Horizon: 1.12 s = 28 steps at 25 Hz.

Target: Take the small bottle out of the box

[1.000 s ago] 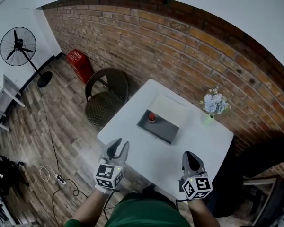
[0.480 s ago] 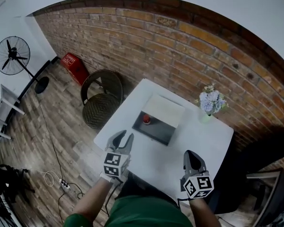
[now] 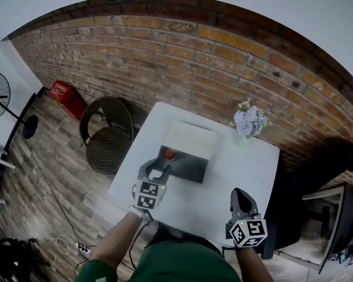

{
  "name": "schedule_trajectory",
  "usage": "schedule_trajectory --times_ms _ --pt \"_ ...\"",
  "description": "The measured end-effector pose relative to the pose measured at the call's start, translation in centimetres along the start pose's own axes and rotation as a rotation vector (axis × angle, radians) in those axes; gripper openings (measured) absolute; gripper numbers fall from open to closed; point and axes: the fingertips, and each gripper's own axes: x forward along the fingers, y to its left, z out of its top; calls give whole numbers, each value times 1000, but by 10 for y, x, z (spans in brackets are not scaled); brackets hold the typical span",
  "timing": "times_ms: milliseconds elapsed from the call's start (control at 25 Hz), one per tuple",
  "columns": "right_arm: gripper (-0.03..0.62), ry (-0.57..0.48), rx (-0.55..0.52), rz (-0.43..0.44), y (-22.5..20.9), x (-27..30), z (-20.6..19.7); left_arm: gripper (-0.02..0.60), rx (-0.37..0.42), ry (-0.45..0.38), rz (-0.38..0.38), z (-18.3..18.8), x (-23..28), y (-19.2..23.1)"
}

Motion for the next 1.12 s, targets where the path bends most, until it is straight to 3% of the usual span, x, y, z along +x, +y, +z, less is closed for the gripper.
schedule_trajectory --times_ms 200,400,760,960,1040,1120 --pt "3 2 13 -88 8 -4 -2 209 38 80 -77 -21 39 9" --pt "3 10 37 -175 17 -13 -8 215 2 176 -140 -42 69 15" --pt "3 12 99 -304 32 -25 -26 214 115 224 -199 -53 99 13" --pt "3 13 116 -316 47 -20 -34 205 142 233 -228 -59 113 13" --pt "3 18 121 -315 52 -17 -38 159 142 218 -244 -57 114 13" --pt "3 27 125 -313 56 -15 -42 155 142 209 -255 -57 114 13"
